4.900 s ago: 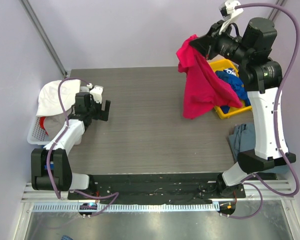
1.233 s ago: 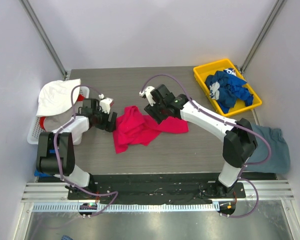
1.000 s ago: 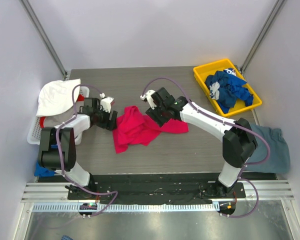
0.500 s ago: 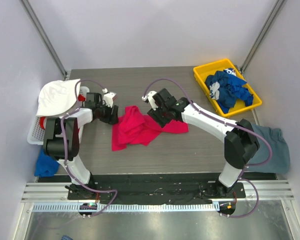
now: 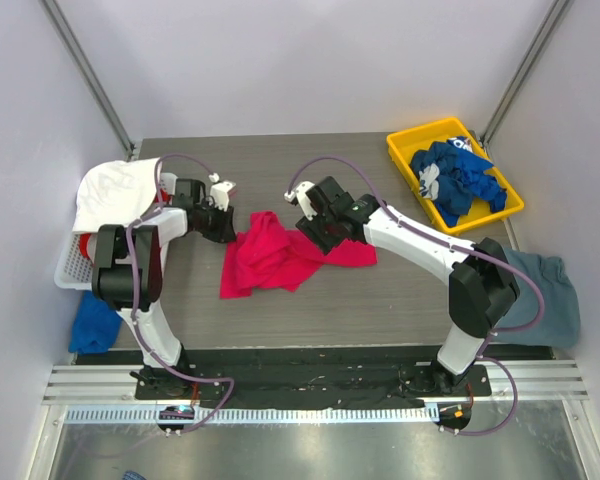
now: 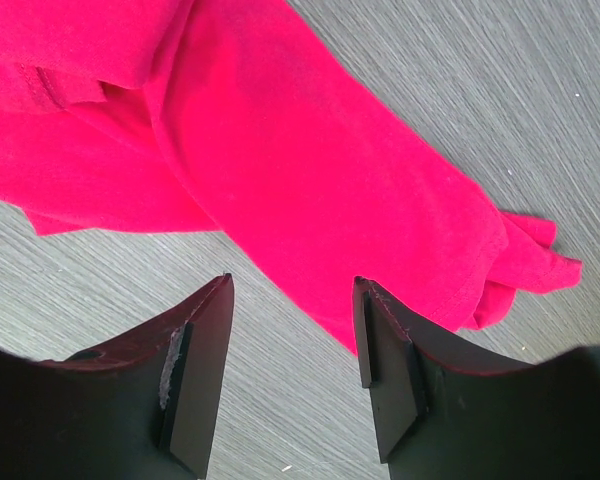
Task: Fold and stack the t-shirts
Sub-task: Flatten the tshirt out
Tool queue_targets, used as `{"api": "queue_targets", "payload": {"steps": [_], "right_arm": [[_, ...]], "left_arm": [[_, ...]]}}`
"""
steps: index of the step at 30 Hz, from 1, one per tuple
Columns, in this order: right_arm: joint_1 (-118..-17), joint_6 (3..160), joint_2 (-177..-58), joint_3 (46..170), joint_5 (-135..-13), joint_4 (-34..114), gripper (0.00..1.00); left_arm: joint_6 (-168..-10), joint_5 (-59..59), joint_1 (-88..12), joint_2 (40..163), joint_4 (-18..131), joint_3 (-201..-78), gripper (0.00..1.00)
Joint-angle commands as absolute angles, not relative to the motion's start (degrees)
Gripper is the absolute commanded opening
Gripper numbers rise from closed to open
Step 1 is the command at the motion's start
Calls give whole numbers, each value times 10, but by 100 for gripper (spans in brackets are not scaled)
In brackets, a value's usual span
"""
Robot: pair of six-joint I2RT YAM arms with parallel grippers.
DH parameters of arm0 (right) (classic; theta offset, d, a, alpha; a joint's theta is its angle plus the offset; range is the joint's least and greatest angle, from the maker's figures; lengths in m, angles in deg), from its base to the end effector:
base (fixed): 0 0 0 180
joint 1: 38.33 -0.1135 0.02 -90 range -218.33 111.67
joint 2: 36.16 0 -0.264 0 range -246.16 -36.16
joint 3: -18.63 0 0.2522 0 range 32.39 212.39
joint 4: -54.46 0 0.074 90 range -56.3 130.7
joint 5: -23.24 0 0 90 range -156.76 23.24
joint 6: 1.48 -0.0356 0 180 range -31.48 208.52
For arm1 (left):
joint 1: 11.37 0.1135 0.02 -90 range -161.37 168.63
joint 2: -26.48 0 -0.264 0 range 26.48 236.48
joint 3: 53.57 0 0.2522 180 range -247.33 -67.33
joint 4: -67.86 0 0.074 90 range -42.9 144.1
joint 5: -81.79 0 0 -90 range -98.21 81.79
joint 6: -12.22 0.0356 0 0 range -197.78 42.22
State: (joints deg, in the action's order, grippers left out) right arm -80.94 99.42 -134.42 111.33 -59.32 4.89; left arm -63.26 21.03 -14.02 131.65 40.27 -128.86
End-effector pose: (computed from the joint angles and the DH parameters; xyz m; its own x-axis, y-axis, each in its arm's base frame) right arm 0.2765 0.2481 0.2607 -0.4763 -0.6929 -0.5413 -0.7199 0.6608 -0.2124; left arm 0.3631 -0.0342 0.1541 -0.7394 0.2532 -0.6238 0.5042 0.8223 -0.2639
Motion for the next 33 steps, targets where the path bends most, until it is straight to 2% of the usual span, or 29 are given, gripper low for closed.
{"api": "queue_targets", "payload": {"steps": [1,3,8,12,20,33], "right_arm": [[-807,1002,-1321,1113,-591,62,57],[-807,1006,-1325,1111,-584,62,57],[-790,1014,-1323,1091,-549,81,54],[-731,1007,-1328,1083,-551,98,56],[-687,1042,-1339,1032,-555,108,57],[-608,1029,-1408,1114,-652,107,55]], "left_arm": [[-620,232,-142,1323,377,-1311,16],[-620,226,-142,1320,371,-1312,8],[-616,201,-142,1303,364,-1311,0],[-616,187,-142,1283,363,-1305,0],[-617,160,-142,1253,356,-1298,0],[-613,153,-142,1247,354,-1296,0]]}}
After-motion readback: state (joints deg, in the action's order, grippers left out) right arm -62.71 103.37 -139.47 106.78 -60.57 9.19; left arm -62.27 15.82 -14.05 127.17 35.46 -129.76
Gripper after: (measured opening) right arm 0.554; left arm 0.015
